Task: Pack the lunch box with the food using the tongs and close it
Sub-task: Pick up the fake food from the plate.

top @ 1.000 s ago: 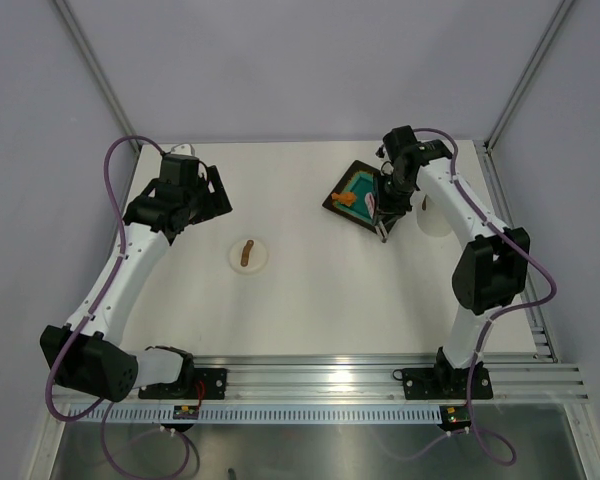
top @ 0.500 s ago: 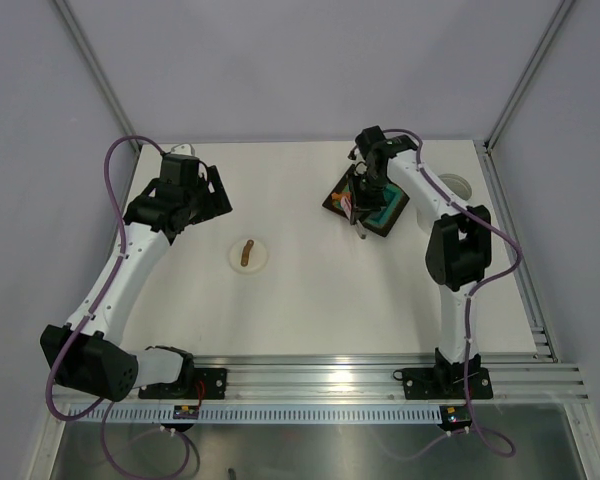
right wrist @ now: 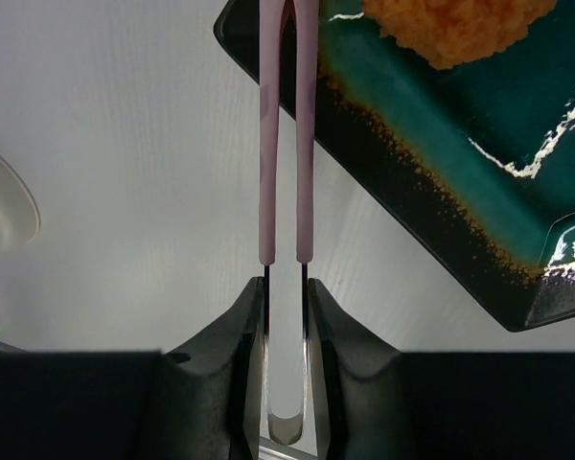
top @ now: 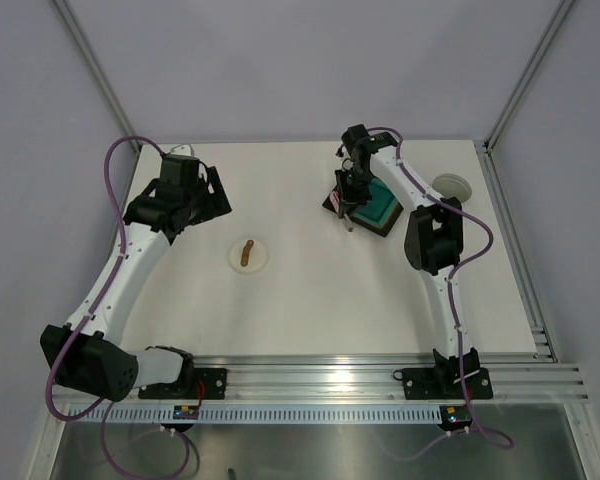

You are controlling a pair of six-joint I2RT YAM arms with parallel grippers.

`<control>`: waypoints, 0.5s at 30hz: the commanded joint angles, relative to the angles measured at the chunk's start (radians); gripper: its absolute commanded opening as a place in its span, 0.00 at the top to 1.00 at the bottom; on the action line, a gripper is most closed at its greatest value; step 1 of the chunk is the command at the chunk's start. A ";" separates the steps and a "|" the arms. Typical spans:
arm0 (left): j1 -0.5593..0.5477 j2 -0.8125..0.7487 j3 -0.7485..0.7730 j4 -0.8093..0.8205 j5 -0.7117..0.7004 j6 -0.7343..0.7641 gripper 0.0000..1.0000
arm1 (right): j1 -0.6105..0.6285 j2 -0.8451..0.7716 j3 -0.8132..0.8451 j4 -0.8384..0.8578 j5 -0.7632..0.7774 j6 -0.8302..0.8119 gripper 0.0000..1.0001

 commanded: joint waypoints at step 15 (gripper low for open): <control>0.006 -0.013 0.016 0.027 -0.007 -0.007 0.22 | -0.112 -0.081 -0.034 0.070 0.009 0.085 0.91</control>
